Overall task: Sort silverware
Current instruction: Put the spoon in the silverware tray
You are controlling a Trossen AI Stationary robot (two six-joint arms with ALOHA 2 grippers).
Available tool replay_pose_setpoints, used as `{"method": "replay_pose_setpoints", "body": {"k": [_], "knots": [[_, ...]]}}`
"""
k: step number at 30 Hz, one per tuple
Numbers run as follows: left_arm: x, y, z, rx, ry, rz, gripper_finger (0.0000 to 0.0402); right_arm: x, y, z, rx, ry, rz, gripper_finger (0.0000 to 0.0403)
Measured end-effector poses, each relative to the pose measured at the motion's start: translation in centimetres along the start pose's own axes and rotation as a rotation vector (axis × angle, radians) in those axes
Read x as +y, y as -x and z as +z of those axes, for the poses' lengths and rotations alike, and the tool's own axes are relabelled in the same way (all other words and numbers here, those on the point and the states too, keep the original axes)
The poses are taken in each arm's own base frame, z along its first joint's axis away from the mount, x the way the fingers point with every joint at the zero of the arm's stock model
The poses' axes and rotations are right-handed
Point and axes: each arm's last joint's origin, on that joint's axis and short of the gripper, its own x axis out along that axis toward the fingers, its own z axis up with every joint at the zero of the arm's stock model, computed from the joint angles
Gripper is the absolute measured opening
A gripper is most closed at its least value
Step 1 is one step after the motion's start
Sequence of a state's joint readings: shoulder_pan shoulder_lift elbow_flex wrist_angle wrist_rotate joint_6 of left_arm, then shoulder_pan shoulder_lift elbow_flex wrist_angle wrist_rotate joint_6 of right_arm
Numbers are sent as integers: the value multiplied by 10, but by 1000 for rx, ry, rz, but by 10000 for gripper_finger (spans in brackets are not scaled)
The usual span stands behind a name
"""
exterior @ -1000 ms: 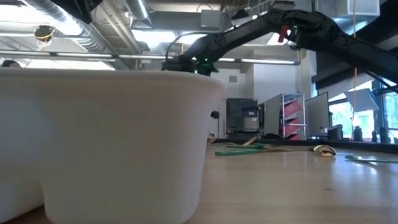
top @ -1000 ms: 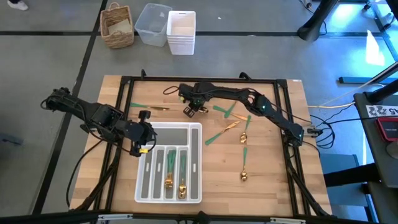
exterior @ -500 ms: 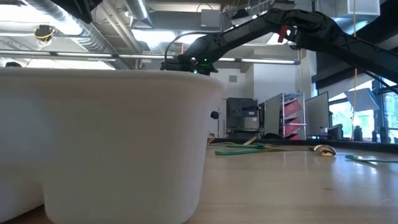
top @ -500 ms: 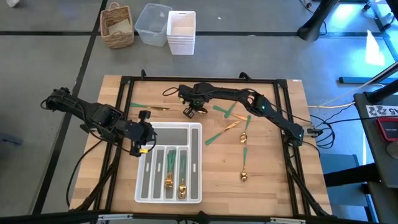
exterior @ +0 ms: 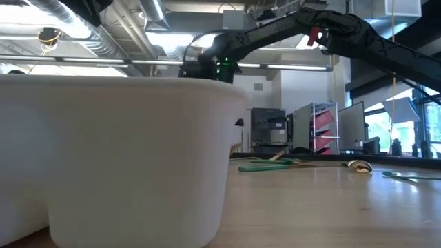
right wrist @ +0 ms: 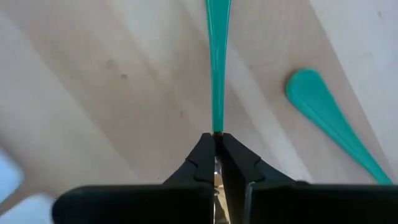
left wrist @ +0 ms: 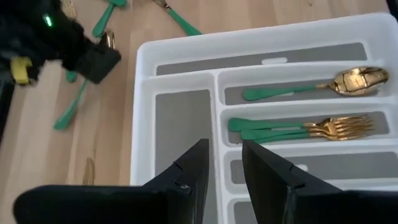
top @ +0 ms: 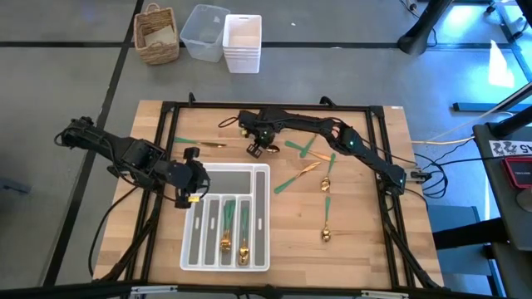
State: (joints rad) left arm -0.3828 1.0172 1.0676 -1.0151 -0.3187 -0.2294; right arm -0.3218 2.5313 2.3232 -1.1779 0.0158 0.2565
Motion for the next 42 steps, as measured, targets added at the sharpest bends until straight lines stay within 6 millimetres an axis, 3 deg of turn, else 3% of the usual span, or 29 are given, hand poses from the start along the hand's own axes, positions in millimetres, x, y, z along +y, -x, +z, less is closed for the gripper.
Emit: {"method": "replay_pose_setpoints", "body": {"k": [9,13,20,29,35,42], "knots": [[1,1,-2,9,84,3,90,3,40,-11,101,-115,162,8],[4,5,-9,58,110,19,90,16,57,-20,167,-177,267,7],[18,10,-25,185,197,103,90,76,72,-42,236,-198,379,9],[47,5,-25,238,186,196,90,167,79,-87,239,-164,399,8],[67,3,-27,274,188,252,90,209,83,-109,184,-233,419,8],[88,3,-31,315,223,312,90,243,85,-136,68,-397,321,7]]}}
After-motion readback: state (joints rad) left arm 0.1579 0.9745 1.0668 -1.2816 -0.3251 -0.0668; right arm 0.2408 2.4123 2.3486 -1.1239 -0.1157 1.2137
